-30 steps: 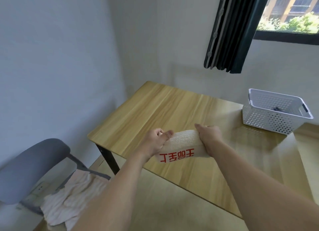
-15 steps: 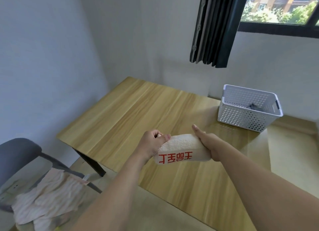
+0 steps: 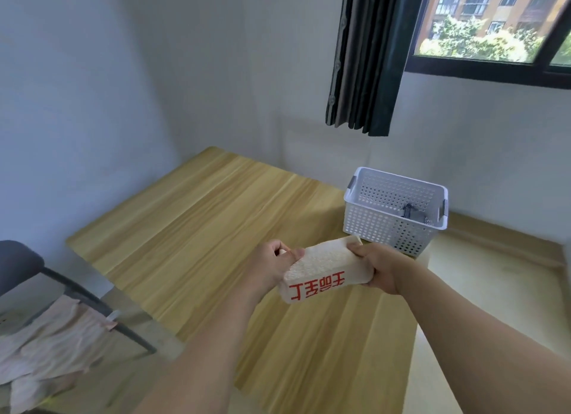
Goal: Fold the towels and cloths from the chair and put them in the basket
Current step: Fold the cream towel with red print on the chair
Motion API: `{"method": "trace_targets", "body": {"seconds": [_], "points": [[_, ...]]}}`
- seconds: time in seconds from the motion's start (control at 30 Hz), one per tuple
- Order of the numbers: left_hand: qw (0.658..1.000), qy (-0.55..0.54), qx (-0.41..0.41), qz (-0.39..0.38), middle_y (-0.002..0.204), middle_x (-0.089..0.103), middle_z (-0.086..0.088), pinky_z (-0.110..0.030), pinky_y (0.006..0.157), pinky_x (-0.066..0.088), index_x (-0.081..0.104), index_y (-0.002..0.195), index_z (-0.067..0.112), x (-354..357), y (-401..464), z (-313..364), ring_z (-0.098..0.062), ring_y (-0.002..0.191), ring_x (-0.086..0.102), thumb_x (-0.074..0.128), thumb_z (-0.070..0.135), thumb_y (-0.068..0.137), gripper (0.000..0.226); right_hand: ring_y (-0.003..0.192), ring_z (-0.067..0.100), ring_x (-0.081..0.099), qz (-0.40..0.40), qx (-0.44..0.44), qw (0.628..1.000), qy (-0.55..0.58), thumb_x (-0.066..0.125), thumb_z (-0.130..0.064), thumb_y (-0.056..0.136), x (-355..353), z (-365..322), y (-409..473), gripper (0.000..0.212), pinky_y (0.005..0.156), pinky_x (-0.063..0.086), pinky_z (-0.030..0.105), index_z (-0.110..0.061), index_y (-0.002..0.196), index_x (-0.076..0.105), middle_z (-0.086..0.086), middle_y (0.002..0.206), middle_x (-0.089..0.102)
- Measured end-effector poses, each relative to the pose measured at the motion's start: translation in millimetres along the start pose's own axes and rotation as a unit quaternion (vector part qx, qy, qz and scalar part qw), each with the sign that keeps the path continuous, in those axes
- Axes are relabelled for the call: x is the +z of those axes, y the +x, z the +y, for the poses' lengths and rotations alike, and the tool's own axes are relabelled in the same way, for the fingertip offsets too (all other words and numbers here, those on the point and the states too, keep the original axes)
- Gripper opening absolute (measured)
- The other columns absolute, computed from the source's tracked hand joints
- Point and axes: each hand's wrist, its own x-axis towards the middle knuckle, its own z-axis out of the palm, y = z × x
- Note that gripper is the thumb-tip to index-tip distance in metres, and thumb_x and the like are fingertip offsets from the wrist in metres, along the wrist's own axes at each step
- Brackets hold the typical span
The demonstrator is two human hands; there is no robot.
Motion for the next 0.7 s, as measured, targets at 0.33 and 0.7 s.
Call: {"method": "trace_targets", "body": {"seconds": [0.33,0.7], "points": [[0.997,0.019,-0.005,-0.075,0.083,0.061,-0.005,-0.016,0.050,0.045,0.058,0.095,0.004,110.6,32.7,62.9,-0.011,0.064,0.057,0.068,0.019,0.088,0.019,0.101,0.031,0.063,0.013,-0.078,0.990,-0.119,0.061,-0.028,0.093,-128.8,-49.1,44.4,0.024,0.092,0.053,0.045,-0.011,0.109,0.062,0.013,0.106,0.066],[0.988,0.151,0.035,-0.012,0.091,0.062,-0.001,-0.036,0.072,0.049,0.058,0.095,0.015,209.8,127.0,164.2,-0.018,0.081,0.058,0.056,0.029,0.089,0.015,0.112,0.035,0.058,0.028,-0.175,0.947,-0.267,0.050,-0.018,0.095,-223.1,-175.5,115.9,0.024,0.101,0.046,0.049,-0.006,0.111,0.064,0.018,0.117,0.063]]}}
